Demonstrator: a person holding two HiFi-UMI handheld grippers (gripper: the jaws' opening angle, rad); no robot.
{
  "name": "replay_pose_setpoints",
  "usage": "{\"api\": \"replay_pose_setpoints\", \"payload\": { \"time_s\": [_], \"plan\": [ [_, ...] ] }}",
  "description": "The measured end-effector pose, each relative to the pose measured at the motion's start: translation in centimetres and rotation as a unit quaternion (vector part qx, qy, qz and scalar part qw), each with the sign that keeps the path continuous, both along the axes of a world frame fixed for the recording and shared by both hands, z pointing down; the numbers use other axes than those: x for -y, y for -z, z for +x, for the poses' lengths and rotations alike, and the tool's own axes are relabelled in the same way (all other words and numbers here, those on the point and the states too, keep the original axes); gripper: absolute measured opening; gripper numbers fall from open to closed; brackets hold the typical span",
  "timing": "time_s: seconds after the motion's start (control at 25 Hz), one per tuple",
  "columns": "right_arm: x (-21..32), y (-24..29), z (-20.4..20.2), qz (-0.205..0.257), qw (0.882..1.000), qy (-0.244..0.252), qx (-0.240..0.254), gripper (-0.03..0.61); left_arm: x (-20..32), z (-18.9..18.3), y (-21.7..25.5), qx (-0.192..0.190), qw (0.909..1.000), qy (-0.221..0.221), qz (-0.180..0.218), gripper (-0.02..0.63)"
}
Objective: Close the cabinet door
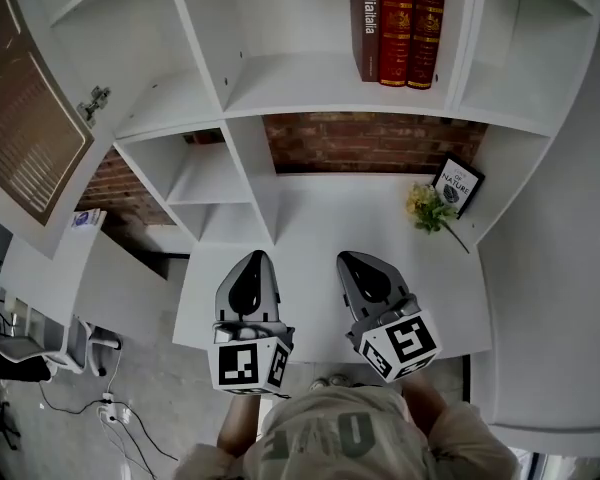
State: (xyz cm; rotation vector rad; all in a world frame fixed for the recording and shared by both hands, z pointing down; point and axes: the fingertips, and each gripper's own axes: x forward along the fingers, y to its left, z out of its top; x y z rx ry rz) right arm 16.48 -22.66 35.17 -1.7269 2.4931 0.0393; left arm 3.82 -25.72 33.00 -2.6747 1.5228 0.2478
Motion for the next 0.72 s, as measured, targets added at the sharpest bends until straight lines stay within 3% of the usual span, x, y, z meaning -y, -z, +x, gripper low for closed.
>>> {"api": "replay_pose_setpoints", "payload": {
  "time_s": [0.24, 0.48, 0.52, 0.6, 0.72],
  "plan": [
    [3.2, 5.2, -6.7, 0.066, 0.993, 0.1, -0.001, 0.018, 0.5, -5.7, 2.4, 0.036, 0.9935, 0.105, 0.026, 0.02],
    [6.4, 11.9, -19.5, 0.135, 0.965, 0.226, 0.013, 0.02, -1.8, -16.3, 4.5, 0.008, 0.9731, 0.229, 0.026, 0.02],
    [6.7, 13.0, -22.0, 0.142, 0.957, 0.251, 0.015, 0.032, -2.4, -18.1, 4.7, 0.005, 0.9673, 0.252, 0.024, 0.02],
    [6.7, 15.1, -27.2, 0.154, 0.941, 0.3, 0.02, 0.158, -3.9, -21.6, 5.0, 0.0, 0.9539, 0.299, 0.02, 0.02],
    [6.3, 17.5, -34.0, 0.167, 0.924, 0.344, 0.026, 0.213, -6.3, -25.6, 4.9, -0.004, 0.9389, 0.344, 0.012, 0.02]
  ]
}}
